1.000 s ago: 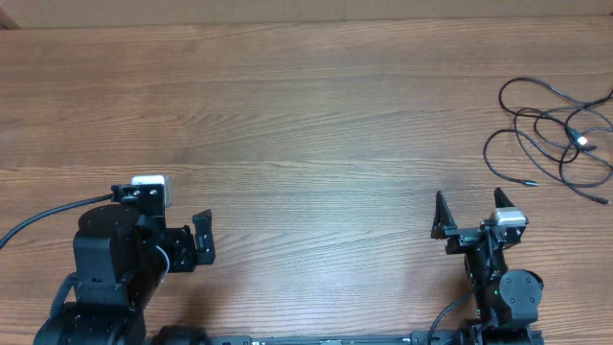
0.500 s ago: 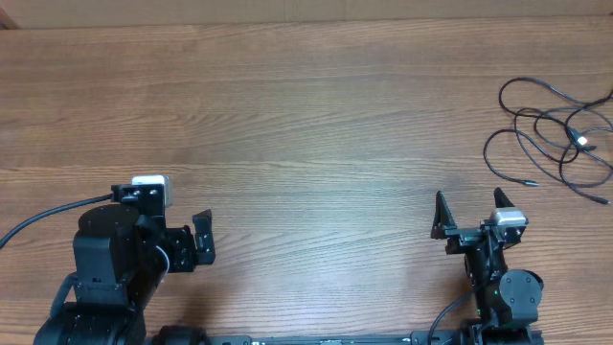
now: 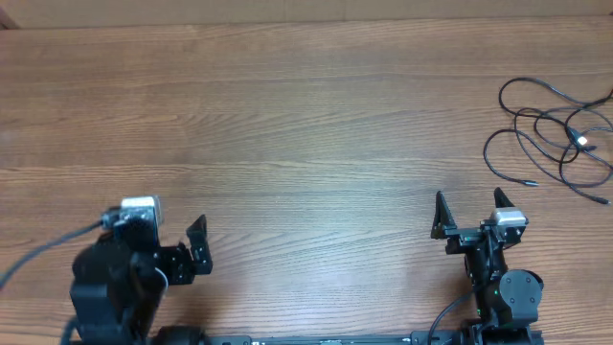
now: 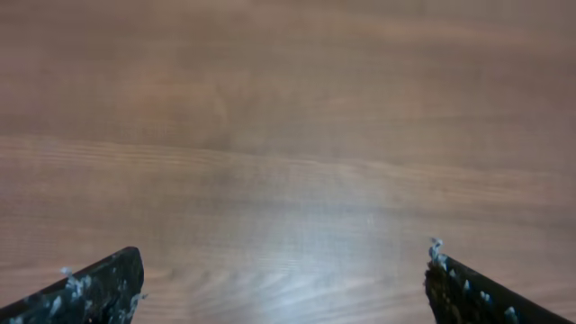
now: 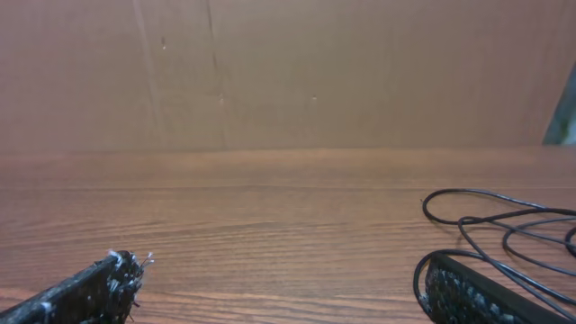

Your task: Untangle cables

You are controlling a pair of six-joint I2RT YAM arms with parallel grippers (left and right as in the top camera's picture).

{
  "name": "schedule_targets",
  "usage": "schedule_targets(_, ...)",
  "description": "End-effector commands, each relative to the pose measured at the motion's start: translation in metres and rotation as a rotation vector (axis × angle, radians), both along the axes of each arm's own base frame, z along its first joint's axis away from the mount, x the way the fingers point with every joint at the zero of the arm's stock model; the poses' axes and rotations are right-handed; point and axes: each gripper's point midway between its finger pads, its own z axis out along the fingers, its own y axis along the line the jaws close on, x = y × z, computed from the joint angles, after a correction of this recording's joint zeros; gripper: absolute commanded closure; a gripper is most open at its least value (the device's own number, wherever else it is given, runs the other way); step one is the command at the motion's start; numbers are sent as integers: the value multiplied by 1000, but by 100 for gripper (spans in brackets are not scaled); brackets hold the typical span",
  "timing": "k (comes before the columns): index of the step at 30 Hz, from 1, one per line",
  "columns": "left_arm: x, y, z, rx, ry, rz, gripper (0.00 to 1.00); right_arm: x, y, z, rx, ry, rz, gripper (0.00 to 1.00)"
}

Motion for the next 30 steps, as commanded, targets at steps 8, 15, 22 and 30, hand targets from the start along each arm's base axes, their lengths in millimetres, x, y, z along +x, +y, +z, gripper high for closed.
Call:
schedule_targets(8,20,-8,-45,-76,-303,-37,0,0,1,-1,-8,-7,5,0)
schedule_targets(15,37,-4,-32,-69,-581,-25,0,0,1,-1,-8,-7,5,0)
schedule_targets(22,40,30,0,-18,-870,163,0,0,1,-1,-8,-7,5,0)
schedule_targets(30,51,29,-47,104,-709,129,0,0,1,-1,-8,-7,5,0)
